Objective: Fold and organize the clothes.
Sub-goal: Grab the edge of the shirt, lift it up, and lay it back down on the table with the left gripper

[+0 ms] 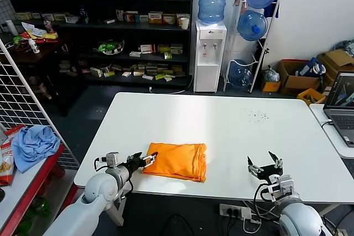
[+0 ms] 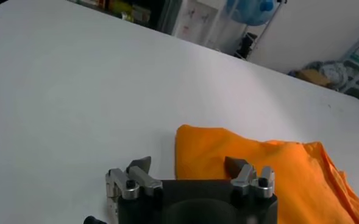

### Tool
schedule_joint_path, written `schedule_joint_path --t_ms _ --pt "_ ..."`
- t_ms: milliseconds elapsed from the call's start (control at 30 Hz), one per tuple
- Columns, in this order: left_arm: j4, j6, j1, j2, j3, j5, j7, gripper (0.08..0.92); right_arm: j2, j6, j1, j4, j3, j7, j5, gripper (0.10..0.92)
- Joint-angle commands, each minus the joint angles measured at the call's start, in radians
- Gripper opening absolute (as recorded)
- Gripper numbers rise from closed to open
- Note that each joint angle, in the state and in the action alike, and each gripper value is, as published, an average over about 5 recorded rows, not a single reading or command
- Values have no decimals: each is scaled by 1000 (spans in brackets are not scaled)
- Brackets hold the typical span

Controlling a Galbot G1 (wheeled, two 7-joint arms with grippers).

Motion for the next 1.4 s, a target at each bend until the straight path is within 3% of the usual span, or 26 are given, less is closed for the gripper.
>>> schedule_joint_path --t_ms 33,233,900,1033,1400 --pt "32 18 -8 -20 -7 -7 22 823 -1 -2 6 -2 -2 1 4 823" --pt "9 28 4 -18 -6 -13 31 771 -3 -4 15 -4 -4 2 8 823" --pt "-77 13 33 0 -27 -20 21 205 3 -3 17 -4 -5 4 3 823" --pt "-106 19 49 57 -56 -25 9 137 5 -3 24 -7 -10 5 1 823" --pt "-62 49 68 317 -204 105 -12 133 17 -4 46 -15 -32 6 -11 823"
